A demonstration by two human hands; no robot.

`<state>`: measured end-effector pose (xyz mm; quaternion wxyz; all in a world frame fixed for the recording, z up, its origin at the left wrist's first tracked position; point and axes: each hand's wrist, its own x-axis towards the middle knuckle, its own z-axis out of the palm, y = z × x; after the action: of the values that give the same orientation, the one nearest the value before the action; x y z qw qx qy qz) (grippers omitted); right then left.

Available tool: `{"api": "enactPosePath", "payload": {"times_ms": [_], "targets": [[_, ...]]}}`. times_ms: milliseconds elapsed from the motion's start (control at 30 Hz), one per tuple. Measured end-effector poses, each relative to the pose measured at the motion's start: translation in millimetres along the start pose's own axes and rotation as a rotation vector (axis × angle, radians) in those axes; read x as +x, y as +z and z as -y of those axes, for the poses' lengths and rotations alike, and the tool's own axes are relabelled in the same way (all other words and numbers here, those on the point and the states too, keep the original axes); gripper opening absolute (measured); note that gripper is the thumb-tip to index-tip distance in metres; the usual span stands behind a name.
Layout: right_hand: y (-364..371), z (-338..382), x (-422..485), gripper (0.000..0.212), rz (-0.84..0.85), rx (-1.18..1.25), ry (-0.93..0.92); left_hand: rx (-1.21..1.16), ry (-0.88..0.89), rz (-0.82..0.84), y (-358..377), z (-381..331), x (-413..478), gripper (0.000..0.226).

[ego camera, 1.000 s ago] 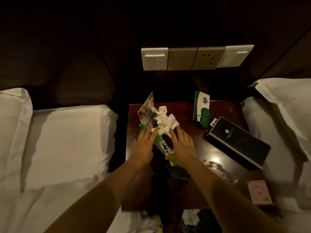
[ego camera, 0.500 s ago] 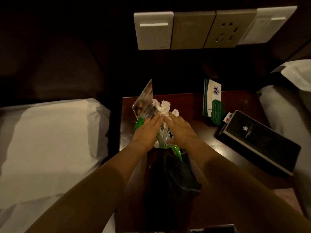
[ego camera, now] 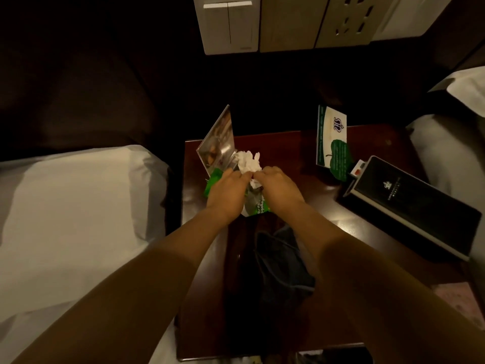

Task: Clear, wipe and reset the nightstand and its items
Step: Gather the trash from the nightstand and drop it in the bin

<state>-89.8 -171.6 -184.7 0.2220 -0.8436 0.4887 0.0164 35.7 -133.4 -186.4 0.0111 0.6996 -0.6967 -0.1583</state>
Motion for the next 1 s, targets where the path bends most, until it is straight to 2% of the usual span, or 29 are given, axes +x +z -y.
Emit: {"api": "enactPosePath", "payload": {"times_ms": [100, 200, 300, 433, 733, 1000], "targets": [[-13, -5, -8, 0.04, -0.022, -0.012, -0.048, -0.005, 0.012, -0.067, -7, -4, -8, 0.046], [-27, -9, -23, 0.042, -0.066, 0.04, -0.054, -0.111, -0.014, -0.145, -17, -14, -20, 0.045], [-42, -9, -41, 0.048, -0.066, 0.052, -0.093, -0.158, -0.014, -0.172, -29, -28, -34, 0.059], [-56, -14, -70, 0.053, -0.057, 0.062, -0.141, -0.073, 0.005, -0.118, -39, -48, -54, 0.079], [-69, -43, -169, 0.042, -0.05, 0.069, -0.247, 0.048, -0.001, -0.107, -43, -124, -119, 0.044], [-67, -68, -260, 0.04, -0.046, 0.139, -0.288, 0.002, -0.068, -0.105, -26, -189, -188, 0.035]]}}
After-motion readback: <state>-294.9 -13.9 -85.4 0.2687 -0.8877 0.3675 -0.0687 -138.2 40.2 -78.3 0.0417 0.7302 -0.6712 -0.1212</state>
